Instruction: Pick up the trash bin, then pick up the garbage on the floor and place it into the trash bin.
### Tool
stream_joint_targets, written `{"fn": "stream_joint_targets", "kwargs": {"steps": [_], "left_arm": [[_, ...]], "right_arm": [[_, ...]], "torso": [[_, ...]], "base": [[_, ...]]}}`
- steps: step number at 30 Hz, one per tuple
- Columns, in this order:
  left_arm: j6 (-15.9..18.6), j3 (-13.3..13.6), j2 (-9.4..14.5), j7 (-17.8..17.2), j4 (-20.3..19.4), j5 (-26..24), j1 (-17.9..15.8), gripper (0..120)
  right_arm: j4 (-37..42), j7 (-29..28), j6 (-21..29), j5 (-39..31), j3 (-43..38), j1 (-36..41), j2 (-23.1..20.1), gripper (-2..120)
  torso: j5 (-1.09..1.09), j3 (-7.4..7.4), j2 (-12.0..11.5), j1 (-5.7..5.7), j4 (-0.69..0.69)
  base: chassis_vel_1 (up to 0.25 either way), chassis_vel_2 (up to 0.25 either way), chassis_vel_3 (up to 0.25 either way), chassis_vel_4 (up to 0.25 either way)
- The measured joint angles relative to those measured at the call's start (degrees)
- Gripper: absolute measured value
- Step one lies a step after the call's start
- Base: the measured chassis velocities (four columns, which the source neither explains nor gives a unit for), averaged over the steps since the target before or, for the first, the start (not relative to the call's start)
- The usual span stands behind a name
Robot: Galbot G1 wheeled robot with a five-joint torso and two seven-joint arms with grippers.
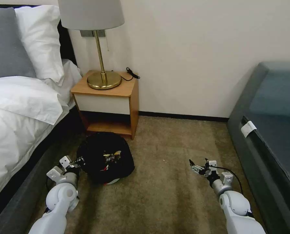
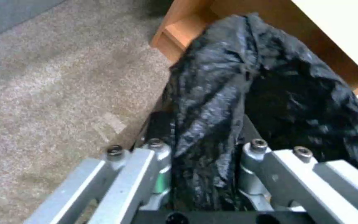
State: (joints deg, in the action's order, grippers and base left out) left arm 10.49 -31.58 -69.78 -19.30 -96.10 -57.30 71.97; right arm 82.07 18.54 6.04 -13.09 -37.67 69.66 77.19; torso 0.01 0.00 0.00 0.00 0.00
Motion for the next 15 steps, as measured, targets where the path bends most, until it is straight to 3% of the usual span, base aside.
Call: {"fn": "stream_joint_targets", "kwargs": {"steps": [4,10,15], "left_arm": [[0.13,-0.07,0.24,0.32,-0.52,1.22,0.65,38],[-1.37,-1.44,1.56,3.59,-4.66,10.11,3.98,63],[-1.95,-1.81,1.80,4.33,-6.57,13.05,5.19,76]], "right_arm": [[0.30,0.02,-0.09,-0.03,-0.20,0.44,0.05,100],[1.28,0.03,-0.46,-0.15,-0.66,1.78,0.13,100],[1.88,0.02,-1.14,-0.21,-0.68,2.31,0.32,100]], "torso": [[0.00,0.00,0.00,0.00,0.00],[-0.01,0.00,0.00,0.00,0.00],[-0.01,0.00,0.00,0.00,0.00]], "base": [[0.000,0.000,0.000,0.000],[0.000,0.000,0.000,0.000],[0.000,0.000,0.000,0.000]]}}
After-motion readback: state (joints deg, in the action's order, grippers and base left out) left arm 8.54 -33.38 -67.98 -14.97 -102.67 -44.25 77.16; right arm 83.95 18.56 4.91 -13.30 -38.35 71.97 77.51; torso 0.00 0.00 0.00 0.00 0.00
